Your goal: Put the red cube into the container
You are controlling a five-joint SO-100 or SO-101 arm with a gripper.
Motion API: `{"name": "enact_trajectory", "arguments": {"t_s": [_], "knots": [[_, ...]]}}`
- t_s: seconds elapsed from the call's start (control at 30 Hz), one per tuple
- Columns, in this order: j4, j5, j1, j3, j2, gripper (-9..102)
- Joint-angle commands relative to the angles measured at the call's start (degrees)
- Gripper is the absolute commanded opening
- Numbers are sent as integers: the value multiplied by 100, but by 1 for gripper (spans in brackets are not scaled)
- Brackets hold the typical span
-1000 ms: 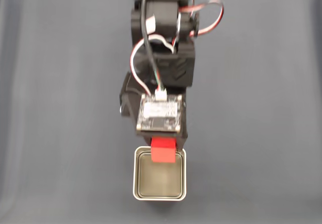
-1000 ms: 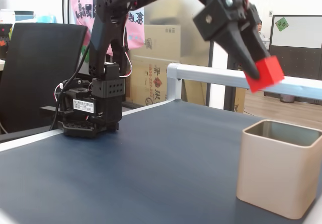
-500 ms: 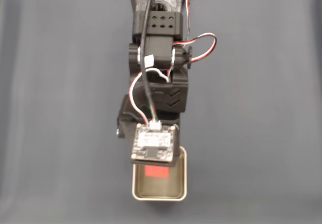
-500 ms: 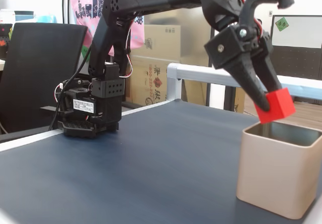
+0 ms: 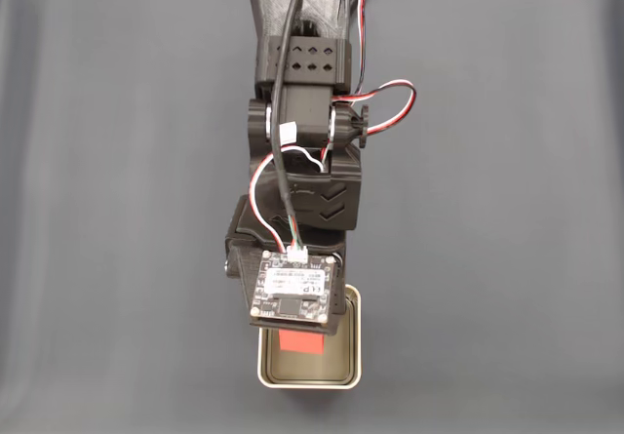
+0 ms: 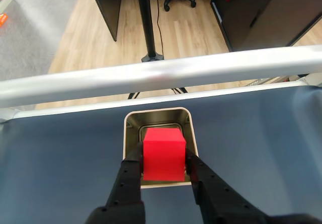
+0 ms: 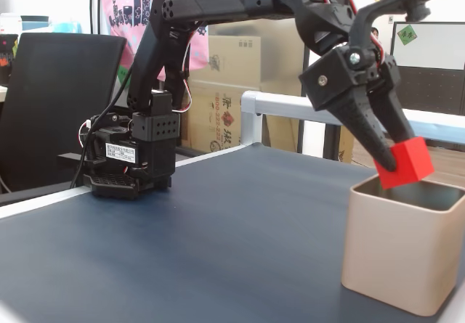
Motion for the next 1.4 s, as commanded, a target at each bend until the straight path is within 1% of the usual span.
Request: {"name": "enact_trajectory", "arguments": {"t_s": [0.0,0.23,0.43,0.57,0.93,1.03,1.17,1.23,1.3,1.37], "knots": [[-167,105,79,-88,35,16],[-360,105,79,-35,35,31],[-457,18,79,-35,35,40],[-457,-53,79,-26,44,41],[-536,-18,79,-26,149,42],[-580,-44,79,-26,193,34],[-580,-167,62,-26,308,12],[-580,-246,70,97,501,4],[-571,-308,97,369,844,0],[-598,-369,132,826,1354,0]]}}
